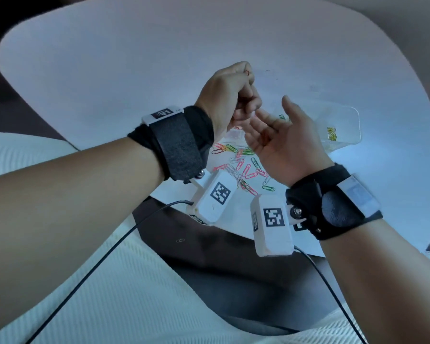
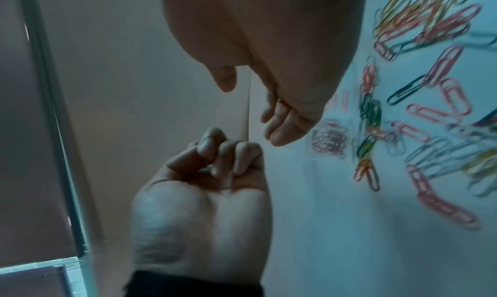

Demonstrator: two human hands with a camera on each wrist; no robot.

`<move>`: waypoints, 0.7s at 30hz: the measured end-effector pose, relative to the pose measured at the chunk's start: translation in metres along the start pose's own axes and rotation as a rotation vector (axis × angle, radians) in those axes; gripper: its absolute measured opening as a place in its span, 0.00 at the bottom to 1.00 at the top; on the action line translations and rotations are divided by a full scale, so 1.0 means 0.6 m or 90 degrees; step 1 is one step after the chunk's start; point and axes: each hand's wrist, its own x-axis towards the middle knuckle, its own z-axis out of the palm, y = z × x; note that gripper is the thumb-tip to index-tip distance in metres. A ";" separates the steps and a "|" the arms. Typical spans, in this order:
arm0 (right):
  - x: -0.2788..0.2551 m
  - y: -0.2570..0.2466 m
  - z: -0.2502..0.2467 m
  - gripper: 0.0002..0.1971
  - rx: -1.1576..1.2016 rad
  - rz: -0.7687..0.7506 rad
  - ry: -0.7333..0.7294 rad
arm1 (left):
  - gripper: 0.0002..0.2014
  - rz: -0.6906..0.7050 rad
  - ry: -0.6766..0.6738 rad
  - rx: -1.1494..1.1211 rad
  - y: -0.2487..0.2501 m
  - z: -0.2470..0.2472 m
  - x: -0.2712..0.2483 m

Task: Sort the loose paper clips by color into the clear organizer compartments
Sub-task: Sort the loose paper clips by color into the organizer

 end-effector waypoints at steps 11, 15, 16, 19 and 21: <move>0.008 0.002 0.041 0.36 -0.020 -0.002 0.004 | 0.14 -0.010 0.051 -0.014 0.003 -0.006 0.004; -0.014 0.002 0.029 0.34 -0.015 -0.046 0.010 | 0.12 -0.044 0.086 0.006 -0.007 -0.009 0.016; -0.018 0.003 0.022 0.33 -0.022 -0.058 0.019 | 0.11 -0.054 0.095 0.022 -0.010 -0.010 0.019; -0.025 0.007 0.002 0.29 -0.035 -0.076 0.040 | 0.09 -0.093 0.136 0.086 -0.023 -0.014 0.031; -0.028 0.008 -0.010 0.28 -0.029 -0.081 0.048 | 0.08 -0.108 0.150 0.131 -0.030 -0.016 0.037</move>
